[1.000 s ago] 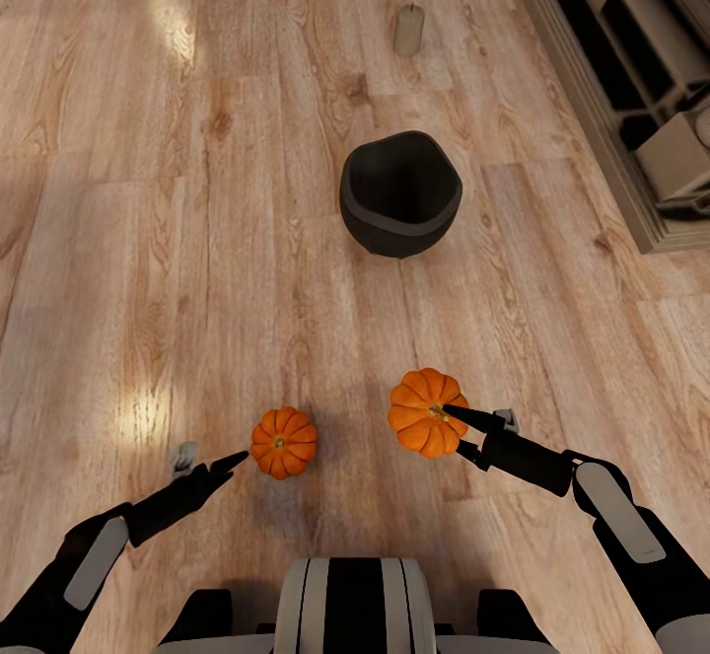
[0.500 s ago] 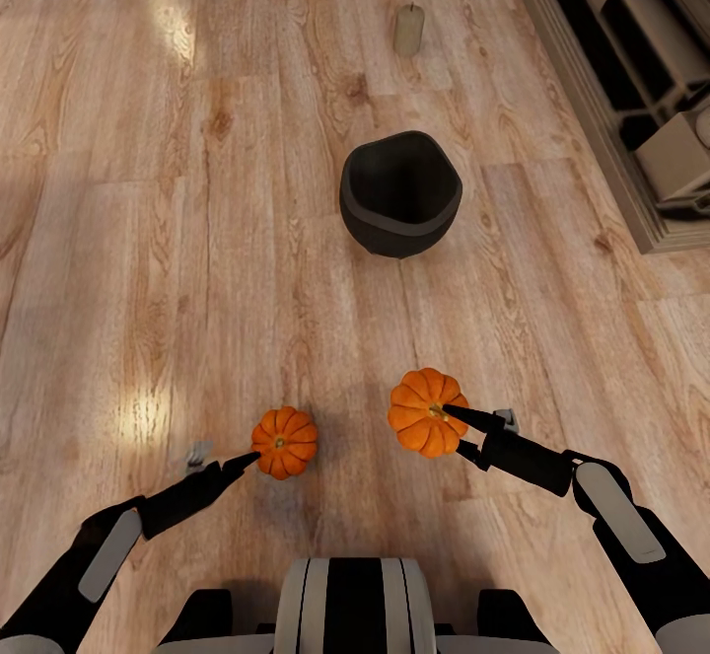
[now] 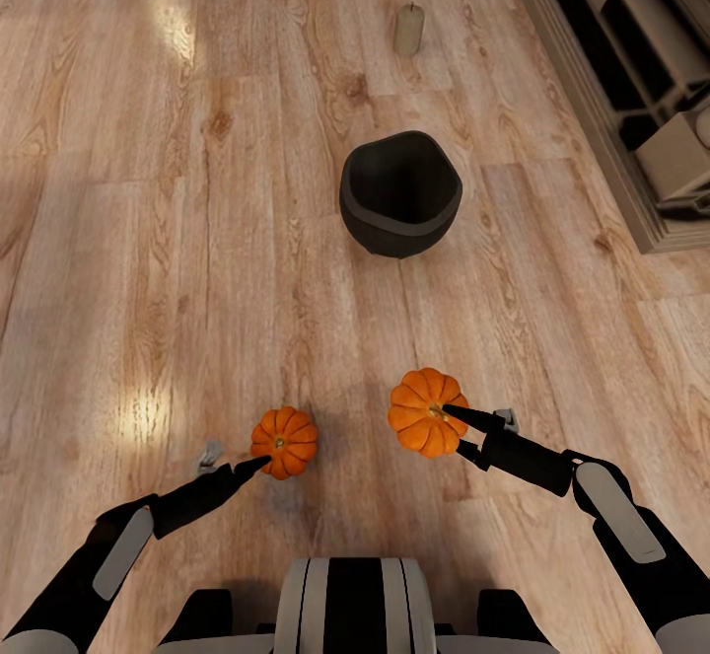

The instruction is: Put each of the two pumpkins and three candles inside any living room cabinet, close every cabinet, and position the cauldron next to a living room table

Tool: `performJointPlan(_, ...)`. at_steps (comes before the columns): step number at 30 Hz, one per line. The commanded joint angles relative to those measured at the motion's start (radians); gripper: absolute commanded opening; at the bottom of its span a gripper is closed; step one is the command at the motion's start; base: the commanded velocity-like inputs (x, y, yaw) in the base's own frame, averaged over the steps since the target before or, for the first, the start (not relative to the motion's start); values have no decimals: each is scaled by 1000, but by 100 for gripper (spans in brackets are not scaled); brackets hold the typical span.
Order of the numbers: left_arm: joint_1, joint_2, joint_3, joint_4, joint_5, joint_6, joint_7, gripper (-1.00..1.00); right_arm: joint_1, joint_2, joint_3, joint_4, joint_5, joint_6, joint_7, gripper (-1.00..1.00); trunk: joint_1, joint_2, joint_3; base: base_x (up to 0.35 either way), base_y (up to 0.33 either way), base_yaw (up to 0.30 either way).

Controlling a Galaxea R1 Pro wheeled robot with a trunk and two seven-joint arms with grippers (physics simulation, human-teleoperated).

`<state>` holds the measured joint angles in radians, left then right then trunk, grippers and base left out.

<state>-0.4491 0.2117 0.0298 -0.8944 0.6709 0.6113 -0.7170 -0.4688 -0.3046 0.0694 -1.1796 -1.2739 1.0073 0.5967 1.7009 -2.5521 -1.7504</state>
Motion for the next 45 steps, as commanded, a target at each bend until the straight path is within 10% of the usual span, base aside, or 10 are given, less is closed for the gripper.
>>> performJointPlan(1, 0, 0, 1, 1, 4, 7, -1, 100, -1, -1, 1, 1, 1, 2, 9, -100, 0, 0, 0, 0, 0, 0)
performJointPlan(45, -2, -2, 3, 78, 8, -97, -1, 100, -1, -1, 1, 0, 1, 2, 9, -100, 0, 0, 0, 10, -9, 0)
